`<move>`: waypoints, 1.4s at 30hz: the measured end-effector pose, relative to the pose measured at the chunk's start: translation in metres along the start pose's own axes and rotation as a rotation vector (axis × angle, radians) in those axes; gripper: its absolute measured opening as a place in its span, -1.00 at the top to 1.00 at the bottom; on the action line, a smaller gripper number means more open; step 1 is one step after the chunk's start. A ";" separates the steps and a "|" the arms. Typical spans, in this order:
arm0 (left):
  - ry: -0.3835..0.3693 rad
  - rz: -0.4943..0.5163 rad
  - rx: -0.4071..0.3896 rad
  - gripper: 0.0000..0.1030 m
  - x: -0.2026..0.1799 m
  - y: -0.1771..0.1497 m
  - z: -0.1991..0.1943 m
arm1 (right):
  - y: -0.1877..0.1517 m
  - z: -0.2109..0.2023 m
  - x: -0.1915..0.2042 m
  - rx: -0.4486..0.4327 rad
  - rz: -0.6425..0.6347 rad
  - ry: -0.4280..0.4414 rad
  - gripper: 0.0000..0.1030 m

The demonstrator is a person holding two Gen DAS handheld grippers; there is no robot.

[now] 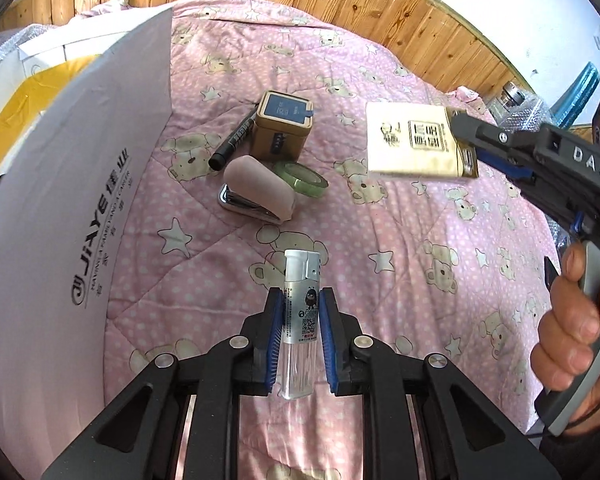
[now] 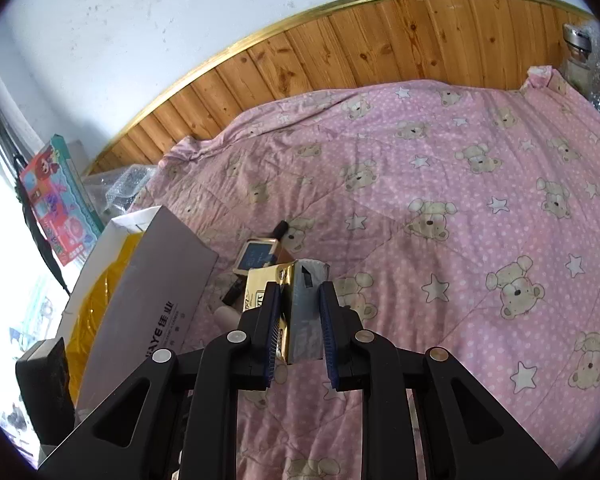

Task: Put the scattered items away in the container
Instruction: 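Grasp the white lighter with the left tool while the right tool grasps the tissue pack, then lift and carry the lighter and tissue pack over the white box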

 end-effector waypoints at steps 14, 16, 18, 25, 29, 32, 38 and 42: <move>-0.007 -0.023 0.035 0.77 0.004 -0.024 -0.006 | -0.084 0.026 0.015 0.217 -0.235 -0.054 0.44; -0.009 -0.030 0.040 0.77 0.006 -0.027 -0.005 | -0.085 0.028 0.010 0.233 -0.210 -0.020 0.38; -0.009 -0.024 0.036 0.75 0.007 -0.028 -0.005 | -0.087 0.033 0.005 0.258 -0.186 0.006 0.33; -0.026 -0.061 0.063 0.67 0.019 -0.035 0.002 | -0.095 0.033 -0.002 0.277 -0.110 0.093 0.23; -0.061 -0.119 0.060 0.58 0.033 -0.035 0.009 | -0.096 0.043 0.001 0.290 -0.097 0.089 0.10; -0.069 -0.145 0.049 0.58 0.039 -0.033 0.012 | -0.098 0.051 0.000 0.300 -0.055 0.120 0.10; -0.086 -0.194 0.059 0.59 0.049 -0.025 0.026 | -0.102 0.068 -0.002 0.322 0.034 0.193 0.10; -0.068 -0.214 0.059 0.61 0.053 -0.011 0.033 | -0.099 0.069 0.000 0.306 0.015 0.133 0.10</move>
Point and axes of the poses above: each gripper's, at about its wrist camera, not at the fingertips, and z roughly the way its jaws point, x to its left, y to its top, the point moved 1 cm from there along z, roughly the way its jaws point, and after that the axes turned 5 degrees about x, right-handed, at the moved point
